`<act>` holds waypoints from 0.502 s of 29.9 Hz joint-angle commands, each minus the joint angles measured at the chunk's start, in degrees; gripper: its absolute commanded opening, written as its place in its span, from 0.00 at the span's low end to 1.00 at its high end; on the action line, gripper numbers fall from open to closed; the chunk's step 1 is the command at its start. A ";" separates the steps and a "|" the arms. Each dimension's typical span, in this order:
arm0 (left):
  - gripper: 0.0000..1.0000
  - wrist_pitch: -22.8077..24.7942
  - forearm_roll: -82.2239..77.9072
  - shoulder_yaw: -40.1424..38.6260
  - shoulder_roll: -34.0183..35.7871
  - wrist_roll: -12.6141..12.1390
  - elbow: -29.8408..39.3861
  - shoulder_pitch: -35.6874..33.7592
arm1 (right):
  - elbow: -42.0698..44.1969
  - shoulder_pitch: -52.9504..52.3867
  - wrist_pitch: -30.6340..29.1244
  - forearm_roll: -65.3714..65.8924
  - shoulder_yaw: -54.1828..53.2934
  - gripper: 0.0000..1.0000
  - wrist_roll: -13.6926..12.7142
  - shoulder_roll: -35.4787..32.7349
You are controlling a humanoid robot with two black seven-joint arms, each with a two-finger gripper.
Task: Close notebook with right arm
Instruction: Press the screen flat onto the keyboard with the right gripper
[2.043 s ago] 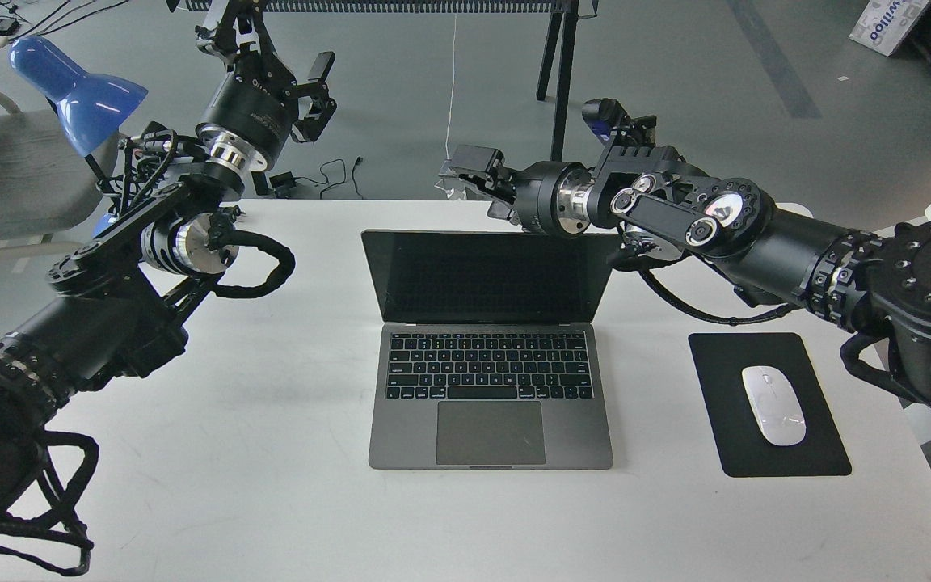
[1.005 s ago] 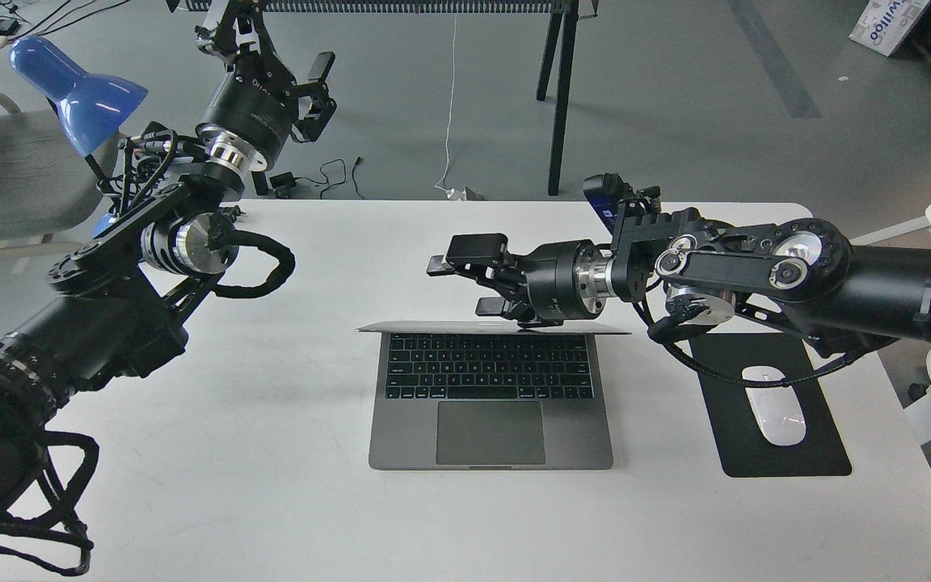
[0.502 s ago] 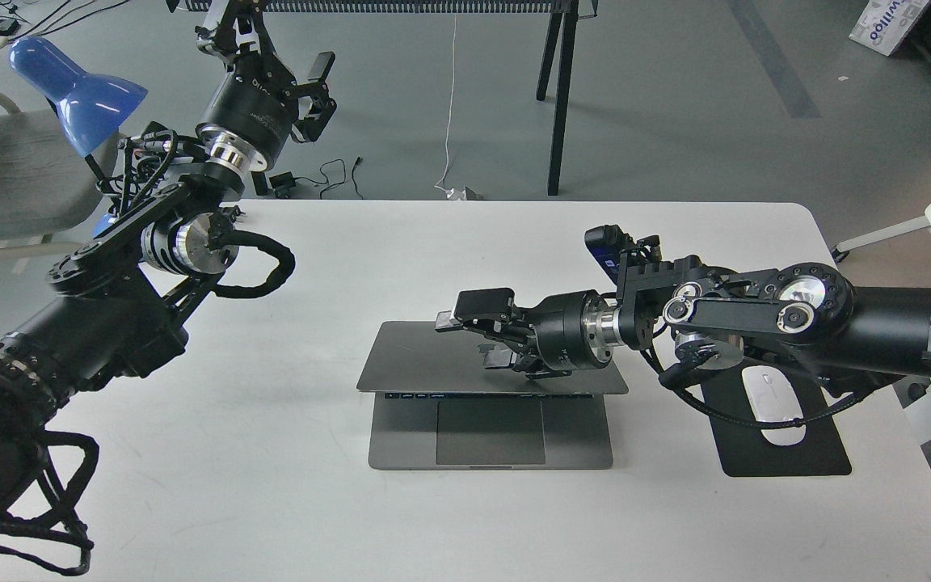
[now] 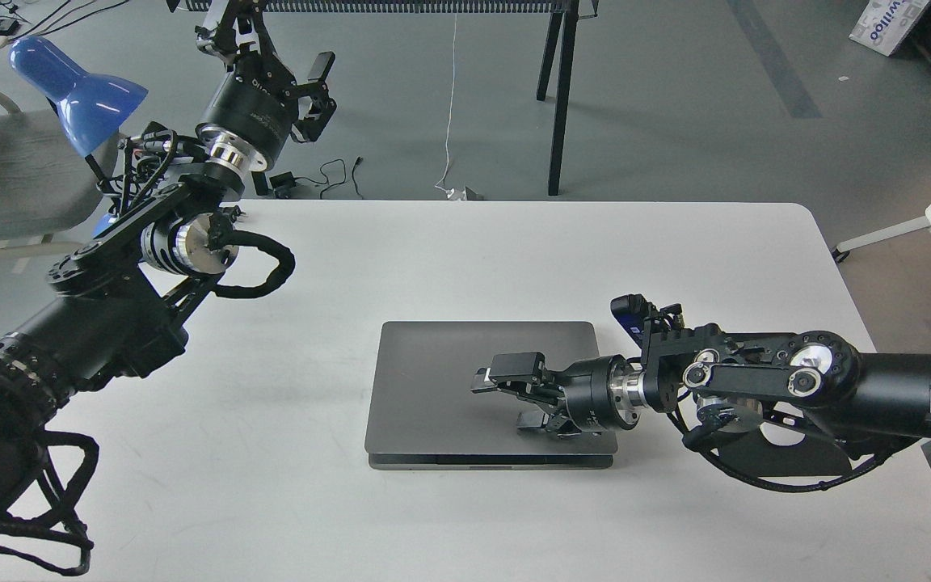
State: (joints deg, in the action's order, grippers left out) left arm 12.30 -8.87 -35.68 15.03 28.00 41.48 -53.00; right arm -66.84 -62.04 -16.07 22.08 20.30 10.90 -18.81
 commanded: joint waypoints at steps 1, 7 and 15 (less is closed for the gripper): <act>1.00 0.00 0.08 0.00 0.00 0.00 0.00 0.00 | 1.27 1.48 0.07 0.60 0.00 1.00 0.00 0.09; 1.00 0.09 0.08 0.00 0.00 0.00 0.00 0.00 | 2.33 1.92 0.07 0.51 -0.18 1.00 0.00 0.09; 1.00 0.00 0.08 -0.09 0.00 0.00 0.00 0.00 | 2.77 2.44 0.07 1.83 -0.09 1.00 0.00 0.26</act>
State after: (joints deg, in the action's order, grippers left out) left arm 12.33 -8.79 -35.68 15.03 28.00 41.48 -53.00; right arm -64.27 -60.11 -15.99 22.94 20.11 10.90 -18.71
